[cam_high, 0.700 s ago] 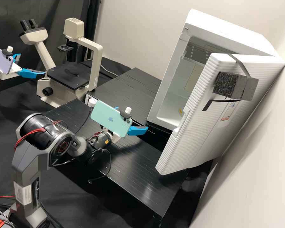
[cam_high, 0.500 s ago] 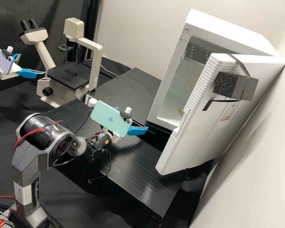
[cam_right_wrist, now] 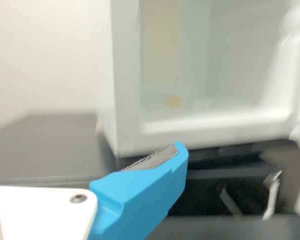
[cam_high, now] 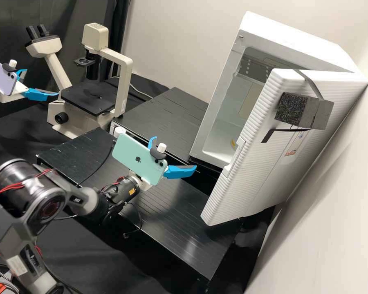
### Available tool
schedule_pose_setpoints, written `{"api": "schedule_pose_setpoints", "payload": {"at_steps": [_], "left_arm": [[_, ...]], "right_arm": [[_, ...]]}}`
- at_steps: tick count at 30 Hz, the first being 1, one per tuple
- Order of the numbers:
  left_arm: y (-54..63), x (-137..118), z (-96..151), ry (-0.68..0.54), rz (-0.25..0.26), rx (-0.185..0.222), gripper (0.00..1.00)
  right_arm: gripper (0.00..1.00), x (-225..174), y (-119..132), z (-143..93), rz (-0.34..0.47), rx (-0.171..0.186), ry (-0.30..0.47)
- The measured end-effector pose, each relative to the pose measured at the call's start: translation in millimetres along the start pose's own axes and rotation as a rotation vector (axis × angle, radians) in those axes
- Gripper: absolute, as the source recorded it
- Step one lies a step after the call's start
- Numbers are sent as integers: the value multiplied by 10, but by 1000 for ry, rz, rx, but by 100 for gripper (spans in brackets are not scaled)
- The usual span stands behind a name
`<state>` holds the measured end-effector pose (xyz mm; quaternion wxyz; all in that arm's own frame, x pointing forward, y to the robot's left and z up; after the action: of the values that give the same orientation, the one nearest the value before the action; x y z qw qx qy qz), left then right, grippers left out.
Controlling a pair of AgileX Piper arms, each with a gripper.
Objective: Close the incubator door.
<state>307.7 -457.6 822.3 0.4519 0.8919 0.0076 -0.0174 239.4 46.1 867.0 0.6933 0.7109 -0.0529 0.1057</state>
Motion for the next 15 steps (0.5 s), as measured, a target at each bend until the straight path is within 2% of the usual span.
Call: {"api": "schedule_pose_setpoints", "payload": {"at_steps": [6, 9, 15], "left_arm": [[0, 0, 0, 0, 0, 0, 100], [0, 0, 0, 0, 0, 0, 100], [0, 0, 0, 0, 0, 0, 100]], "right_arm": [[100, -358, 334, -170, 173, -13, 118], [100, -469, 479, -174, 218, 13, 155], [100, -586, 745, 19, 273, 80, 132]]}}
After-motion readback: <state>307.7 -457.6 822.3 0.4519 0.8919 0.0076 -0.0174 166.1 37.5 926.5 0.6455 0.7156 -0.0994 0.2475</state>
